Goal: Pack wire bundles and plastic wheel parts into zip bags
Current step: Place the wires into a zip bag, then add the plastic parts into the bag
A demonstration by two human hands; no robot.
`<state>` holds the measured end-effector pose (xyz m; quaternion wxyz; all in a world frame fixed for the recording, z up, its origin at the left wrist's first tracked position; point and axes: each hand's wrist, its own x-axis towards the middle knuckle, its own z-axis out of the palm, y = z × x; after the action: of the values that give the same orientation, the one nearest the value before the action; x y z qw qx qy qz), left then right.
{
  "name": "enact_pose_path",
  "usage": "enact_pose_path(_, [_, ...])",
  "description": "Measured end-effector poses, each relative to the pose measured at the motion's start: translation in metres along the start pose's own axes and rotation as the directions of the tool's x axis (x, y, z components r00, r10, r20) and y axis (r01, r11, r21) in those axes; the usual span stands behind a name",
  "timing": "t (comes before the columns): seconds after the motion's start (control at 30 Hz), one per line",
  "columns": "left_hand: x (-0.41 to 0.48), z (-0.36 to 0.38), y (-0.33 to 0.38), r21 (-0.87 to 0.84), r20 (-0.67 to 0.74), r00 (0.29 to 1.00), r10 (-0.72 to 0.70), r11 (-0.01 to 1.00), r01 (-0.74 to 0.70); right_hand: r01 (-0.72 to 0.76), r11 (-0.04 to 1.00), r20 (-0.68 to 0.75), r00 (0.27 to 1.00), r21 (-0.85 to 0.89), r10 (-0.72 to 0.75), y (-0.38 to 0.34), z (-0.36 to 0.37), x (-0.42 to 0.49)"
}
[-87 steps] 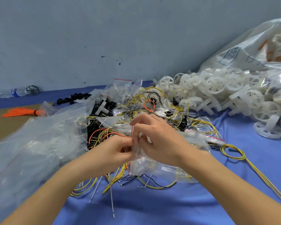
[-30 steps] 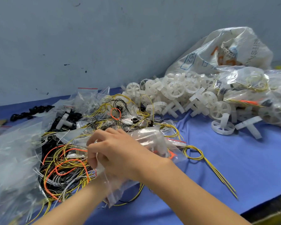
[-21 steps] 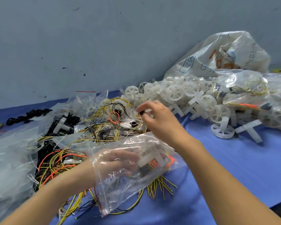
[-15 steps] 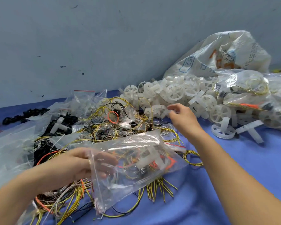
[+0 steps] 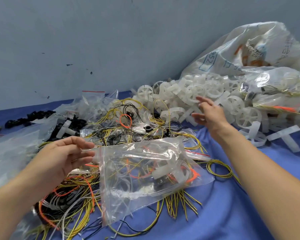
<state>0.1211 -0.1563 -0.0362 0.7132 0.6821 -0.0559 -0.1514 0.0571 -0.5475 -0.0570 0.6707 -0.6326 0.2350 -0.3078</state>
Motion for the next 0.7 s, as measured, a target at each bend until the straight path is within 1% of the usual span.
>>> enact_pose_path(0.13, [-0.005,-0.012,0.003,-0.023,-0.018,1.0,0.011,1.0,-0.011,-0.005,0.999,0.013,1.0,0.051,0.004,-0.003,0.002,0.021])
enact_pose_path(0.27, [-0.002,-0.023,0.006,-0.049,-0.045,0.999,0.019,0.999,-0.021,-0.003,1.0,0.039,0.999,-0.011,0.003,0.004,0.015,0.031])
enact_pose_path(0.37, [0.003,-0.026,0.005,-0.061,-0.074,0.997,0.02,0.998,-0.025,0.042,0.999,-0.024,0.999,0.004,-0.042,0.002,0.022,0.032])
enact_pose_path(0.43, [0.005,-0.026,0.005,-0.07,-0.078,0.997,0.021,0.997,-0.026,0.103,0.993,-0.075,0.991,-0.056,-0.107,-0.006,0.028,0.027])
enact_pose_path(0.47, [0.005,-0.024,0.007,-0.077,-0.067,0.997,0.028,0.996,-0.033,0.154,0.981,-0.098,0.981,-0.115,-0.166,-0.012,0.032,0.022])
enact_pose_path(0.53, [0.002,-0.02,0.01,-0.079,-0.031,0.998,0.054,0.995,-0.056,0.301,0.915,-0.117,0.933,-0.27,-0.341,-0.027,0.043,0.008])
enact_pose_path(0.6, [-0.004,-0.013,0.014,-0.061,0.024,0.996,0.088,0.994,-0.087,0.464,0.816,-0.058,0.857,-0.344,-0.511,-0.049,0.058,-0.012])
enact_pose_path(0.63, [-0.008,-0.01,0.016,-0.055,0.053,0.992,0.11,0.993,-0.107,0.542,0.767,0.01,0.818,-0.343,-0.574,-0.062,0.067,-0.024])
enact_pose_path(0.7, [-0.017,-0.002,0.024,-0.08,0.105,0.982,0.155,0.986,-0.147,0.672,0.682,0.195,0.739,-0.289,-0.645,-0.087,0.087,-0.054])
